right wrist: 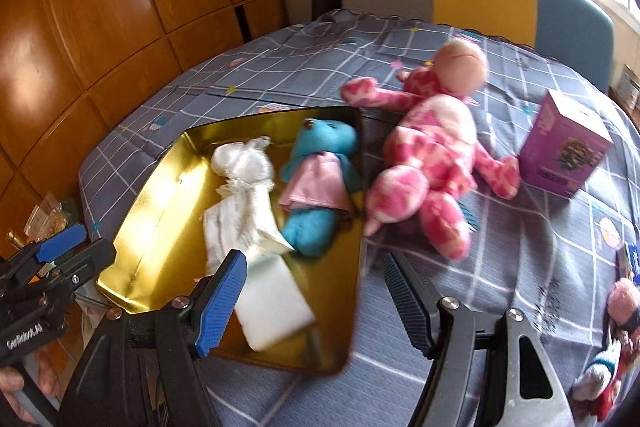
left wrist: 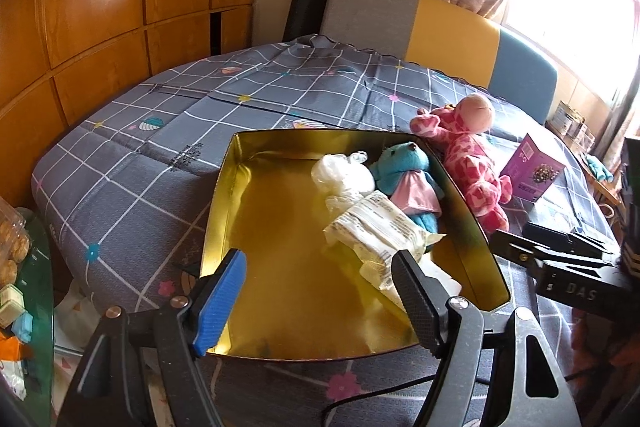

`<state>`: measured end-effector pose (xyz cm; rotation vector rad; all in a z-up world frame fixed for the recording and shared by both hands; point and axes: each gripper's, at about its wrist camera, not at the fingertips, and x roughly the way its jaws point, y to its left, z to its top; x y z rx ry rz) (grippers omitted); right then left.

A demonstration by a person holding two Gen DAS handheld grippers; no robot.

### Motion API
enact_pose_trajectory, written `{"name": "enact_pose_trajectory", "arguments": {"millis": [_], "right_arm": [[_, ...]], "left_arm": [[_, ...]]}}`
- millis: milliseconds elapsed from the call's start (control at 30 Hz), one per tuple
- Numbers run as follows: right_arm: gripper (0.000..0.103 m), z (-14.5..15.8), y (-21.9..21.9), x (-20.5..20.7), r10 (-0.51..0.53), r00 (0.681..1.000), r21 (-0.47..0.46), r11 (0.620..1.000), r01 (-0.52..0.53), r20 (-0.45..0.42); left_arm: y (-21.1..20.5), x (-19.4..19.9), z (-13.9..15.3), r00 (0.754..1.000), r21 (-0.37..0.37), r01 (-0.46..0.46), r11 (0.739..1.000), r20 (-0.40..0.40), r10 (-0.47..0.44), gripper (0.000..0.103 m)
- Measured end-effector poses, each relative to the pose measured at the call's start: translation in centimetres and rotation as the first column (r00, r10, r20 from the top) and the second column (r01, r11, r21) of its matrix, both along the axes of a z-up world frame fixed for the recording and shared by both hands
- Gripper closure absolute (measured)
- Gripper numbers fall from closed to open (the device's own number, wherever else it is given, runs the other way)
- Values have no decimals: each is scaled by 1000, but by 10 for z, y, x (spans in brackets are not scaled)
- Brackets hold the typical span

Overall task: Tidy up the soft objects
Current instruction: 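Lower the snack packet into the tray and open the right tool, then move both tools from the tray toward the glove, towel and sock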

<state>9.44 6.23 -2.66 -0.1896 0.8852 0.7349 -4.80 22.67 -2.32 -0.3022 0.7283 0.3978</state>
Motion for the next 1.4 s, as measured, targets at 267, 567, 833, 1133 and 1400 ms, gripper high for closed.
{"name": "enact_pose_trajectory", "arguments": {"millis": [267,567,833,1133,1400], "right_arm": [[31,7,-59,3,-77,996,-11,997,77,36],[31,16,-148,14,-258,964,-2,966,258,71],[31,19,-237,27,-462,882,16,886,463,89],[31,3,-348,45,-735,677,88,678,730,39],[31,-3,-402,41,-853,508,183,484,856,-121]], "left_arm": [[-17,6,6,999,29,45,999,1,-45,21],[-48,21,13,989,67,146,987,-6,-145,17],[-84,42,18,971,115,238,964,-10,-239,10],[-125,72,20,920,51,392,918,0,-393,7],[-175,109,12,859,9,510,860,-47,-509,7]]}}
